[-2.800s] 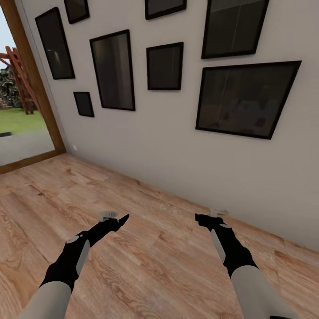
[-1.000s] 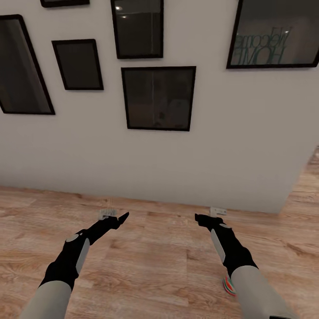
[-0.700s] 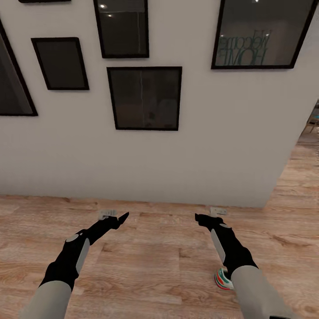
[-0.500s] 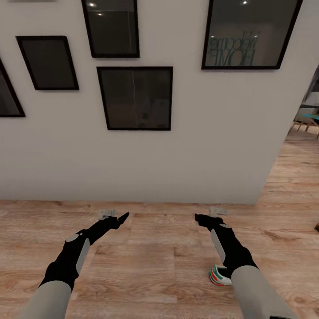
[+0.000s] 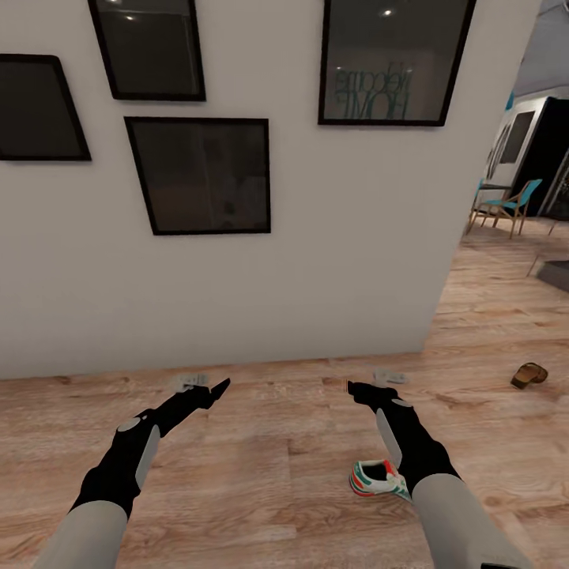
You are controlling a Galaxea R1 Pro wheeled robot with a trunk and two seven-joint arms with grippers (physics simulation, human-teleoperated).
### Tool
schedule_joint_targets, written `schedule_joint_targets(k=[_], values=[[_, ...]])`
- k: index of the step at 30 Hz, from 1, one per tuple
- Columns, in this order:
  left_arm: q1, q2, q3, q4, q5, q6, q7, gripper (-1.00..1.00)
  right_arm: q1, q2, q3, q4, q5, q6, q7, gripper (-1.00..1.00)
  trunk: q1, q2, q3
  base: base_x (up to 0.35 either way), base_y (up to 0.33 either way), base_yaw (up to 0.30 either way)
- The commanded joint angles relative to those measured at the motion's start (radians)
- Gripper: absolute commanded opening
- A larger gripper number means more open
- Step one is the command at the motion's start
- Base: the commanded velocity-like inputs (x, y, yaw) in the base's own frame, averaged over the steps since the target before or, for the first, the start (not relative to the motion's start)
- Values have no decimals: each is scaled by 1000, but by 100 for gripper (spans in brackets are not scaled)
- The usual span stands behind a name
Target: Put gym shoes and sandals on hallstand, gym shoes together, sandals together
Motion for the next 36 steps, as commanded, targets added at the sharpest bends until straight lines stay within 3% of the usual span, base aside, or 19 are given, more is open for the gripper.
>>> schedule_joint_targets(k=[1,36], values=[[-1,-1,6,-2,-3,10,-8,100,-1,1,-2,-1,-1,5,-2,100,0,0,-1,0,0,-254],[-1,-1,6,-2,-3,10,-8,100,0,1,-2,-1,-1,5,-1,100,0,0,-1,0,2,-254]])
